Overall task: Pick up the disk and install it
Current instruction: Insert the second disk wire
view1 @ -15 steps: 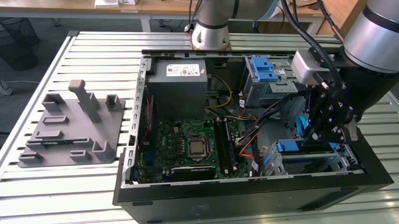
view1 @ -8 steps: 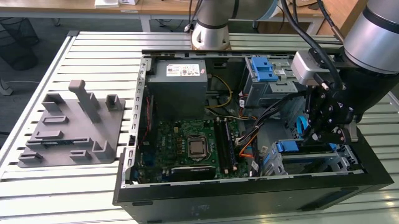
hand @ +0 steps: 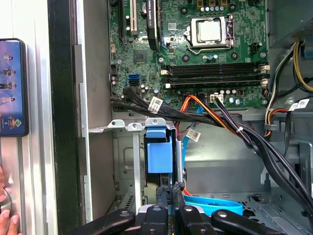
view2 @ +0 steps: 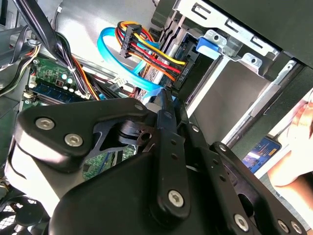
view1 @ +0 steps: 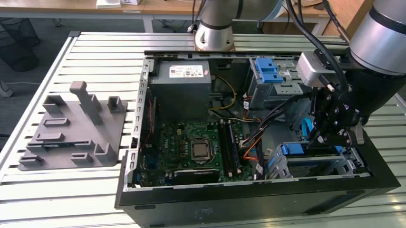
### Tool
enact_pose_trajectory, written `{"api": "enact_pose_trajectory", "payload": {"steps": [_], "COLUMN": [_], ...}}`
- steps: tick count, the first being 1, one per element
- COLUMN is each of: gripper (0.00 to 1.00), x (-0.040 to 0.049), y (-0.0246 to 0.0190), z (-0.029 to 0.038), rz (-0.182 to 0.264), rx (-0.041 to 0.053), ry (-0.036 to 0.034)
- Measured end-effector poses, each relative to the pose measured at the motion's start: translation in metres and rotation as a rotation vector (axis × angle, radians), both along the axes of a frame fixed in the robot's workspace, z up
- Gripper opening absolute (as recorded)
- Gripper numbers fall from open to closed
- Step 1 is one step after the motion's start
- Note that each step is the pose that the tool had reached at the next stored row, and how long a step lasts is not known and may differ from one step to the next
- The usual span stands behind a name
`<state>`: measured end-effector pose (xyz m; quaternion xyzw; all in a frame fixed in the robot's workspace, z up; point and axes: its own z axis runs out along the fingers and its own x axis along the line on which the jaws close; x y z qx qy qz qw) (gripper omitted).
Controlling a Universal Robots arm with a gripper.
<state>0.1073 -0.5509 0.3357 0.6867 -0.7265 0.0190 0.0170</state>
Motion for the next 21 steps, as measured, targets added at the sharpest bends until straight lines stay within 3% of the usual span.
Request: {"api": "enact_pose_trajectory", "payload": {"steps": [21], "gripper": [0.16], "x": [0.0], "y": [-0.0003], "z": [-0.0006], "rz": [0.0], "rx": [-0.0004], "ry": [-0.003]}}
